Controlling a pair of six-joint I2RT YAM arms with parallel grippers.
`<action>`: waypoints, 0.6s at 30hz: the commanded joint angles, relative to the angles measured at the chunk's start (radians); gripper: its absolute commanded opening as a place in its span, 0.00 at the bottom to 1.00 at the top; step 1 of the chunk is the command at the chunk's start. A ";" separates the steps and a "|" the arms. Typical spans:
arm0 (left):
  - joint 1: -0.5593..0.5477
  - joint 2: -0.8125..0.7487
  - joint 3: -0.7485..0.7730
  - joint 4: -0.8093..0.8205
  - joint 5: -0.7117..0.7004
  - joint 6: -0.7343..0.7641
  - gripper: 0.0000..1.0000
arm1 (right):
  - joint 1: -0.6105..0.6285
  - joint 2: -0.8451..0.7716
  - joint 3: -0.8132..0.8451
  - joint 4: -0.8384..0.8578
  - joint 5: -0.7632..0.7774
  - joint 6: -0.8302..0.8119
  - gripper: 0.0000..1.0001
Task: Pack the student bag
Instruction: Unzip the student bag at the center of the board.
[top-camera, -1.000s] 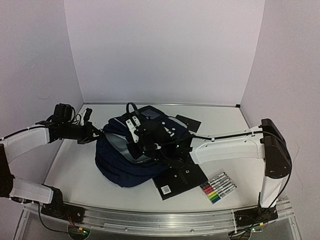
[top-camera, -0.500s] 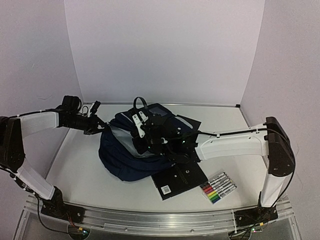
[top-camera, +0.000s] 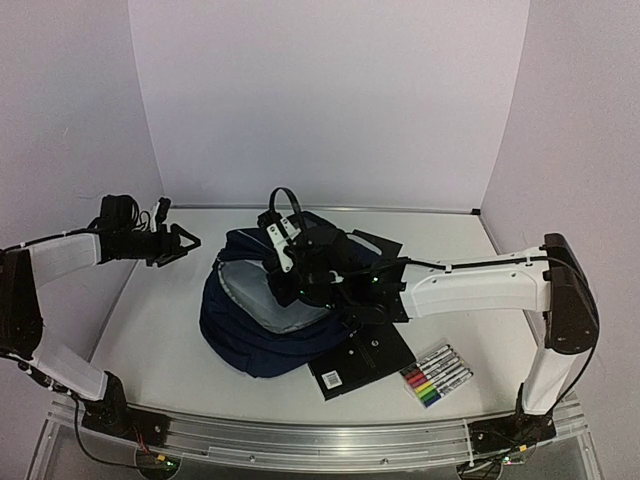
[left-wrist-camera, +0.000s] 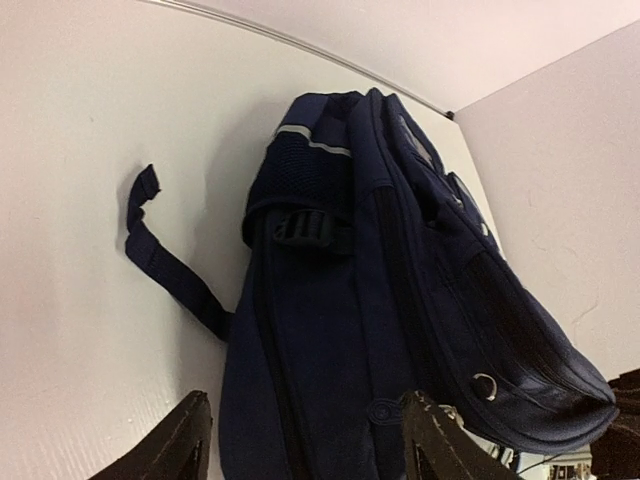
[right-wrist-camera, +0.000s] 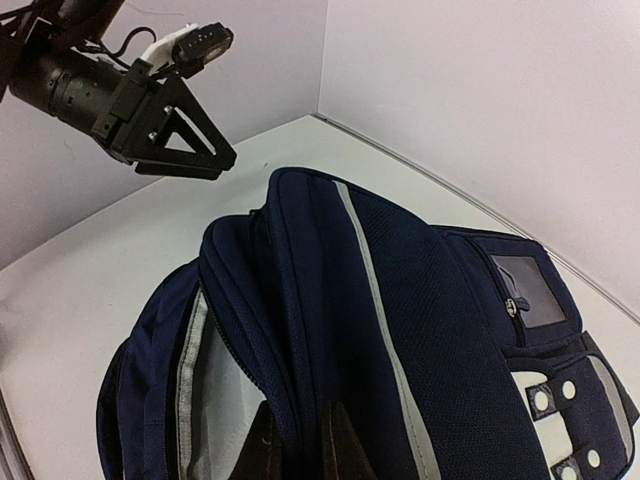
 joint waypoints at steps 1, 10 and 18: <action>-0.024 -0.068 -0.088 0.216 0.099 -0.189 0.68 | 0.003 -0.089 0.041 0.125 0.012 0.046 0.00; -0.164 -0.041 -0.147 0.257 -0.013 -0.204 0.49 | 0.003 -0.085 0.037 0.138 0.000 0.079 0.00; -0.188 -0.021 -0.157 0.239 -0.065 -0.186 0.44 | 0.001 -0.106 0.019 0.147 0.004 0.083 0.00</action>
